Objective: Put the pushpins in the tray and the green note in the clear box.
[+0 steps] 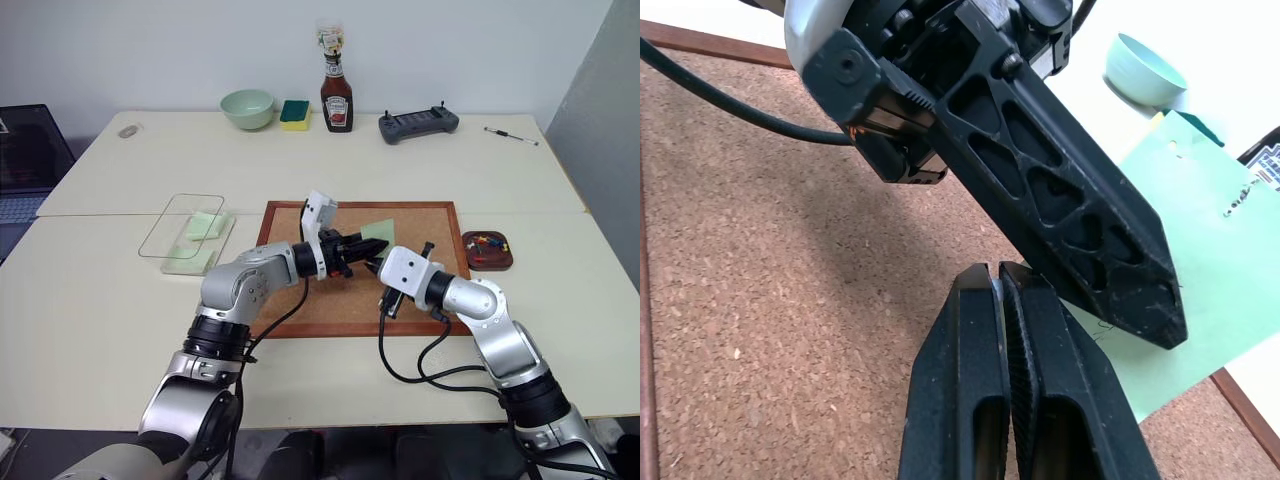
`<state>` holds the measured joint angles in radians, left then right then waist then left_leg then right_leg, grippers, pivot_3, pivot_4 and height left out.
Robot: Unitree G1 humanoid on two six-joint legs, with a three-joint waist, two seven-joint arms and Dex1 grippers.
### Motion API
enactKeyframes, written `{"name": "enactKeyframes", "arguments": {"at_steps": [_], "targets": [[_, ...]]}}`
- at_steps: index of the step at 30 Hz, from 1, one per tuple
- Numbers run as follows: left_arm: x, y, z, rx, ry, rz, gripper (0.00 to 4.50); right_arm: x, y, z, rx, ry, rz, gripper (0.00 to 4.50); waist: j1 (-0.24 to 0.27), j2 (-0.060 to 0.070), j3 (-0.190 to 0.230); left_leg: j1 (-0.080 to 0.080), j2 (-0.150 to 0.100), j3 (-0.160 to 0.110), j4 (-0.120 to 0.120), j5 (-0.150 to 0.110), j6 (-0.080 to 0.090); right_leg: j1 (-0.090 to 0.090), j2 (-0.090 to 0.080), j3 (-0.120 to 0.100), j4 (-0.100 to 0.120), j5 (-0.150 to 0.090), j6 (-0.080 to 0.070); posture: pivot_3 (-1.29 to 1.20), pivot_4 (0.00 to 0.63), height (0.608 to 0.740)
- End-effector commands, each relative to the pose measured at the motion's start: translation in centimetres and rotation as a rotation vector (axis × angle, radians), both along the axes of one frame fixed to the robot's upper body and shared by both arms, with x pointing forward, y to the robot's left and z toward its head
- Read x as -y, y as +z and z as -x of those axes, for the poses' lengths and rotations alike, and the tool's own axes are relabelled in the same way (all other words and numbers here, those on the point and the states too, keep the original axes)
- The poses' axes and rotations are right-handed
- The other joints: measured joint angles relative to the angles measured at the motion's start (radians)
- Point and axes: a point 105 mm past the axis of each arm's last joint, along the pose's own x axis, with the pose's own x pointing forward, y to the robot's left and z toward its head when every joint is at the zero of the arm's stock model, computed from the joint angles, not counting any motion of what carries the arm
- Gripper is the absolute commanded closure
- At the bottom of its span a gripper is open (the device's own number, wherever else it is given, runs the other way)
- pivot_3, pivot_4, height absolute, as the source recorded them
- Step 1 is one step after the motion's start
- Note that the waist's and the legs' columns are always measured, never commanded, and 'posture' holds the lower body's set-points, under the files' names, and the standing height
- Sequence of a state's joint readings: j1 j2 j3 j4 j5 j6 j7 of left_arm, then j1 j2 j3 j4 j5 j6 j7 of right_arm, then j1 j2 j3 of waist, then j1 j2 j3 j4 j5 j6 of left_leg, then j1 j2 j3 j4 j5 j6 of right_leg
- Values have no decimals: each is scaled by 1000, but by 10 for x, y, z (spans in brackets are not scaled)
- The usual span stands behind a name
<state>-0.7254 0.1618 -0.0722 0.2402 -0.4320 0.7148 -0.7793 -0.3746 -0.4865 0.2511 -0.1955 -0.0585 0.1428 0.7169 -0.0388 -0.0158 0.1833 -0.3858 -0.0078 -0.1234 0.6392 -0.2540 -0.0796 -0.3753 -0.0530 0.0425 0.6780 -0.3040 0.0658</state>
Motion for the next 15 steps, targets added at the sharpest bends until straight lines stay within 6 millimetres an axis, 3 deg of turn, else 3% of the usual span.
{"name": "enactKeyframes", "arguments": {"at_steps": [1,4,15], "targets": [[1,1,4,1,-19,-2,4109,-6,25,5,102,35,-29,4500,0,0,0,0,0,0,0,0,0,0,0,0,0,0,0,0,150,740],[-1,0,2,-13,-4,4,4492,-6,26,4,114,34,-31,4500,0,0,0,0,0,0,0,0,0,0,0,0,0,0,0,0,150,740],[-9,-2,-4,-28,50,22,4492,5,41,2,184,-2,-101,4500,1,0,0,0,0,0,0,0,0,0,0,0,0,0,0,0,150,740]]}}
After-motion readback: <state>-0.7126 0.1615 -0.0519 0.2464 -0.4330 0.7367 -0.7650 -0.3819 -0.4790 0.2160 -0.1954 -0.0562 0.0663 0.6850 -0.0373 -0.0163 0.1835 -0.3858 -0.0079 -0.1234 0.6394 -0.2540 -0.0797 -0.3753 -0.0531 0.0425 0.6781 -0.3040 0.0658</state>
